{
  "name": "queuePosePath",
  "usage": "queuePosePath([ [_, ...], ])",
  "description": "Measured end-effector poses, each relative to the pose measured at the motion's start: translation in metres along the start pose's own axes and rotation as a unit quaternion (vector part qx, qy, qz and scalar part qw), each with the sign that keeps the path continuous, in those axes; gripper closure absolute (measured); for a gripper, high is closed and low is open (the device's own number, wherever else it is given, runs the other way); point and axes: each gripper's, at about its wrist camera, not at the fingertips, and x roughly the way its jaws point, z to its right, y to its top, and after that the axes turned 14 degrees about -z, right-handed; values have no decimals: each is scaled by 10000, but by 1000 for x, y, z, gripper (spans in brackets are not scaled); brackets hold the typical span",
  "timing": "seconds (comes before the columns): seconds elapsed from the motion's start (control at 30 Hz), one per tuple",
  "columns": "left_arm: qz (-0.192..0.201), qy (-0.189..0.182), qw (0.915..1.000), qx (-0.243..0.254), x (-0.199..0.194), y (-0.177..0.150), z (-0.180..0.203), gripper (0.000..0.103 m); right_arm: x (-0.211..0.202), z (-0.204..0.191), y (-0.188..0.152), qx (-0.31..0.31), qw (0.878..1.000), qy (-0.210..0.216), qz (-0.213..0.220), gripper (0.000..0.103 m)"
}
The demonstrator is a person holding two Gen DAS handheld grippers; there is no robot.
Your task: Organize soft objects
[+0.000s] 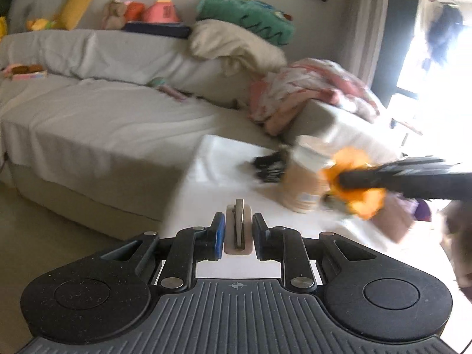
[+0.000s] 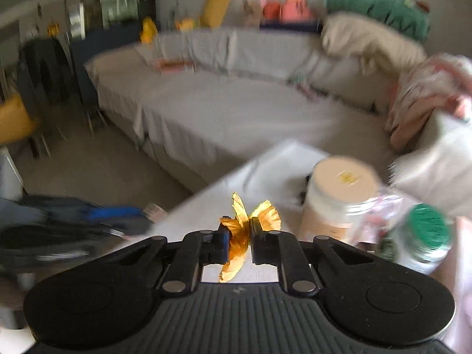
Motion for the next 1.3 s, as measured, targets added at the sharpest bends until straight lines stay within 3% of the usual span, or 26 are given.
queuePosePath([
  [0.13,-116,-764,9957,512,-7,-7,48,80,-75,12,-35,279,9988,-268,291,90],
  [0.3,-423,-1627,9781,1224,8,-9,126,80,-147,40,-99,821,9890,-1127,488,90],
  [0.43,-628,-2104,9600,1738,35,9,196,80,-186,72,-150,1363,9734,-1726,642,90],
  [0.53,-557,-2090,9536,2093,61,35,244,80,-201,96,-176,1797,9608,-1974,754,90],
  [0.6,-532,-2180,9526,2056,81,60,271,80,-203,108,-188,2004,9550,-2032,802,90],
  [0.7,-864,-2729,9468,1472,120,91,290,79,-201,126,-197,2275,9484,-2060,790,90],
  [0.73,-830,-2756,9494,1259,133,94,292,79,-200,131,-198,2349,9465,-2067,788,90],
  [0.77,-746,-2568,9558,1225,140,93,295,79,-198,136,-198,2401,9455,-2050,793,90],
  [0.8,-679,-2076,9664,1358,147,92,300,80,-196,140,-197,2439,9452,-2022,792,90],
  [0.87,-504,-1491,9753,1552,152,91,298,79,-194,150,-193,2490,9453,-1932,837,90],
  [1.0,-303,-1880,9740,1230,131,90,254,78,-198,166,-160,2449,9483,-1661,1146,90],
  [1.1,-36,-1581,9802,1189,108,90,216,78,-198,190,-113,2485,9487,-1371,1393,90],
  [1.17,-112,-1297,9856,1079,100,90,196,78,-189,210,-78,2632,9496,-1099,1299,88],
  [1.2,-182,-1161,9881,995,96,88,185,78,-181,220,-61,2708,9514,-917,1142,83],
  [1.27,-334,-840,9926,814,95,83,158,78,-165,238,-38,3005,9462,-808,890,37],
  [1.3,-411,-687,9942,716,94,80,144,78,-159,242,-31,3118,9417,-896,888,33],
])
